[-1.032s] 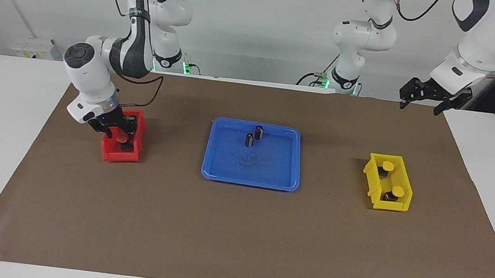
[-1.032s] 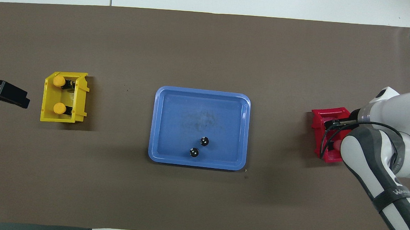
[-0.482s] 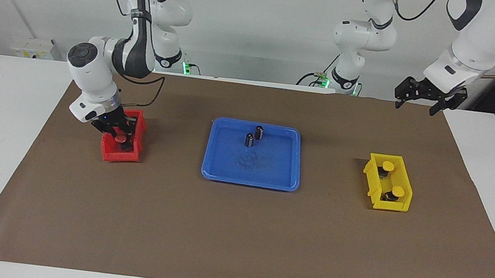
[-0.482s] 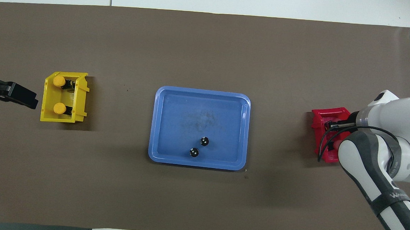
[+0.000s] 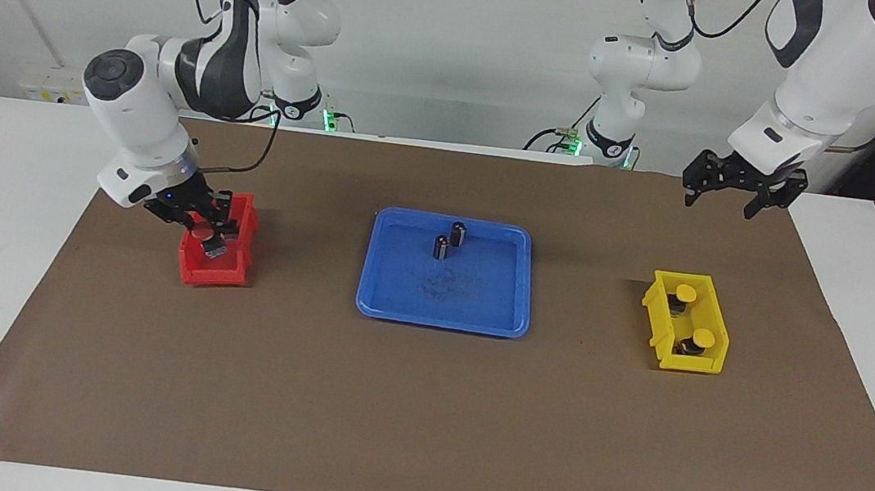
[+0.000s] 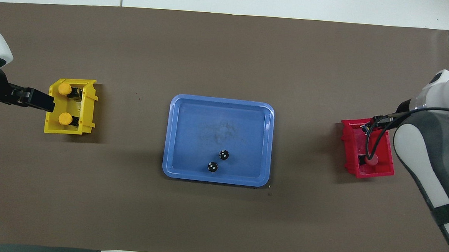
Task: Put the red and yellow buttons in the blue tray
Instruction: 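Carry the red button into the tray while the left gripper grasps a yellow button, then release the red button in the tray while the left gripper lifts yellow button, then place the yellow button in the tray while the right gripper grasps red button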
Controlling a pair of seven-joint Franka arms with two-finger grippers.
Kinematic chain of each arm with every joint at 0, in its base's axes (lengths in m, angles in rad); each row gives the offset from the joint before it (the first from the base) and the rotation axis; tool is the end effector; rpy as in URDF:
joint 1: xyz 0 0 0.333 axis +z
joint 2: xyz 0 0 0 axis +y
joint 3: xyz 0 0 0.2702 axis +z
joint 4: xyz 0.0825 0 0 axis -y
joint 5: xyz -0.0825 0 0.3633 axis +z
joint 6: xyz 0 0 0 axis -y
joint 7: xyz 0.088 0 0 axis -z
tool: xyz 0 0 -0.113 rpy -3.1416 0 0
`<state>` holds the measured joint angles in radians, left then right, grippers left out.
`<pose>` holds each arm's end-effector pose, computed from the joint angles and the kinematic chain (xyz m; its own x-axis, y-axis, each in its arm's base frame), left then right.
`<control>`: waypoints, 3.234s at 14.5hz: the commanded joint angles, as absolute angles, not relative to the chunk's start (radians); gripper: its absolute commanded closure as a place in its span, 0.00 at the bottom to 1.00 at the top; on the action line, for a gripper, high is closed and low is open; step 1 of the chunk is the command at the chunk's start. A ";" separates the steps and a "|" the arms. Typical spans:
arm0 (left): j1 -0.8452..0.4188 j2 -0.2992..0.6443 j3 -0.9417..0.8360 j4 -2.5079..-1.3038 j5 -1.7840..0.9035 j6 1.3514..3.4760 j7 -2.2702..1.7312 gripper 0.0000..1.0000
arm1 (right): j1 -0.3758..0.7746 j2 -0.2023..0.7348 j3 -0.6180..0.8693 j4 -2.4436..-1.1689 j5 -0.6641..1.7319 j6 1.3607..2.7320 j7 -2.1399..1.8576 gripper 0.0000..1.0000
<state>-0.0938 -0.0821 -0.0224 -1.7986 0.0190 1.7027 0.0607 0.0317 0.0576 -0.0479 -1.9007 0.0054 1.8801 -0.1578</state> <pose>0.5146 -0.0585 0.5237 0.9839 -0.1783 -0.0151 -0.1786 -0.9837 -0.0197 0.5443 -0.0081 0.4176 0.9873 0.1394 -0.0767 0.1387 -0.9902 -0.0145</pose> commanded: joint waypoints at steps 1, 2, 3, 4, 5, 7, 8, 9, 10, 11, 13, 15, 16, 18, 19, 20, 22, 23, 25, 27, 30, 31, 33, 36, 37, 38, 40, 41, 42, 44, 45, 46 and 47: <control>-0.022 -0.105 -0.020 -1.976 0.025 1.906 0.037 0.11 | 0.141 0.167 -0.045 -1.688 0.014 1.781 -0.009 0.78; 0.021 -0.066 -0.021 -1.977 0.025 1.961 0.038 0.15 | 0.197 0.178 -0.044 -1.665 0.015 1.790 0.064 0.78; 0.034 -0.020 -0.020 -1.976 0.025 2.011 0.038 0.21 | 0.257 0.186 -0.044 -1.658 0.015 1.808 0.156 0.78; 0.044 0.021 -0.020 -1.977 0.025 2.072 0.037 0.24 | 0.326 0.189 -0.044 -1.661 0.015 1.854 0.275 0.78; 0.055 0.064 -0.021 -1.979 0.025 2.127 0.031 0.26 | 0.391 0.210 -0.044 -1.664 0.015 1.891 0.369 0.78; 0.055 0.121 -0.021 -1.979 0.025 2.192 0.025 0.27 | 0.495 0.251 -0.046 -1.663 0.005 1.936 0.506 0.78; 0.052 0.136 -0.021 -1.979 0.025 2.216 0.015 0.28 | 0.536 0.283 -0.046 -1.655 -0.001 1.969 0.562 0.78; 0.046 0.150 -0.021 -1.979 0.025 2.235 0.003 0.28 | 0.578 0.316 -0.046 -1.652 -0.005 2.000 0.628 0.78; 0.043 0.164 -0.021 -1.977 0.025 2.250 -0.003 0.29 | 0.610 0.339 -0.046 -1.652 -0.009 2.028 0.681 0.77; 0.034 0.176 -0.021 -1.977 0.025 2.267 -0.003 0.29 | 0.632 0.356 -0.046 -1.654 -0.009 2.042 0.704 0.77; 0.029 0.198 -0.021 -1.977 0.025 2.289 -0.006 0.29 | 0.658 0.379 -0.046 -1.657 -0.009 2.063 0.727 0.77; 0.029 0.199 -0.023 -1.977 0.025 2.293 -0.006 0.29 | 0.670 0.402 -0.046 -1.666 -0.009 2.094 0.738 0.77; 0.028 0.201 -0.023 -1.977 0.025 2.293 -0.006 0.29 | 0.670 0.405 -0.046 -1.670 -0.009 2.095 0.739 0.76; 0.009 0.213 -0.023 -1.977 0.023 2.313 -0.009 0.29 | 0.670 0.406 -0.046 -1.677 -0.009 2.120 0.745 0.74; 0.008 0.215 -0.025 -1.979 0.023 2.316 -0.018 0.29 | 0.670 0.405 -0.046 -1.692 -0.009 2.141 0.755 0.74; 0.008 0.215 -0.023 -1.979 0.023 2.318 -0.021 0.29 | 0.667 0.405 -0.045 -1.706 -0.009 2.149 0.753 0.74; 0.008 0.216 -0.023 -1.980 0.023 2.321 -0.021 0.29 | 0.669 0.394 -0.044 -1.753 -0.009 2.201 0.755 0.72; 0.008 0.218 -0.023 -1.983 0.023 2.330 -0.021 0.29 | 0.669 0.394 -0.044 -1.759 -0.009 2.212 0.753 0.65; 0.009 0.229 -0.023 -1.983 0.023 2.336 -0.020 0.30 | 0.667 0.394 -0.046 -1.749 -0.009 2.203 0.752 0.39; 0.017 0.235 -0.021 -1.983 0.023 2.336 -0.015 0.47 | 0.657 0.394 -0.046 -1.698 -0.009 2.165 0.749 0.33; 0.021 0.241 -0.023 -1.964 0.023 2.309 -0.018 0.99 | 0.593 0.343 -0.058 -1.629 -0.014 2.019 0.663 0.33; 0.015 0.239 -0.023 -1.927 0.023 2.251 -0.020 0.99 | 0.537 0.297 -0.058 -1.641 -0.012 1.981 0.591 0.33; 0.011 0.229 -0.023 -1.806 0.023 2.051 -0.020 0.99 | 0.412 0.163 -0.057 -1.750 -0.008 1.910 0.421 0.33; 0.000 0.230 -0.028 -1.573 -0.027 1.751 -0.038 0.99 | 0.228 -0.045 -0.055 -1.964 0.008 1.896 0.140 0.33; -0.049 0.233 -0.029 -1.547 -0.034 1.720 -0.102 0.99 | 0.177 -0.105 -0.055 -2.038 0.008 1.902 0.055 0.33; -0.130 0.235 -0.028 -1.566 -0.032 1.741 -0.220 0.99 | 0.122 -0.153 -0.057 -2.099 0.011 1.911 -0.022 0.33; -0.249 0.195 -0.031 -1.685 -0.034 1.865 -0.418 0.99 | 0.008 -0.190 -0.057 -2.179 0.050 1.948 -0.182 0.33; -0.329 0.177 -0.031 -1.748 -0.035 1.909 -0.505 0.99 | -0.014 -0.210 -0.058 -2.225 0.051 1.994 -0.237 0.33; -0.389 0.169 -0.031 -1.787 -0.037 1.955 -0.578 0.99 | -0.029 -0.227 -0.058 -2.274 0.051 2.034 -0.251 0.33; -0.475 0.176 -0.032 -1.809 -0.047 1.986 -0.667 0.99 | -0.034 -0.236 -0.058 -2.333 0.051 2.077 -0.255 0.34; -0.510 0.175 -0.032 -1.825 -0.066 1.987 -0.701 0.99 | -0.035 -0.233 -0.058 -2.354 0.051 2.110 -0.255 0.34; -0.552 0.169 -0.032 -1.860 -0.072 1.991 -0.722 0.99 | -0.037 -0.232 -0.058 -2.384 0.051 2.155 -0.258 0.36; -0.578 0.169 -0.031 -1.891 -0.072 2.020 -0.738 0.99 | -0.037 -0.227 -0.058 -2.393 0.051 2.180 -0.258 0.37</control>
<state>-0.5364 0.2077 -0.0527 -1.8075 -0.0476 1.9720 -0.7139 -0.0257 -0.2039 -0.0670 -2.3404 0.0337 2.1236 -0.2382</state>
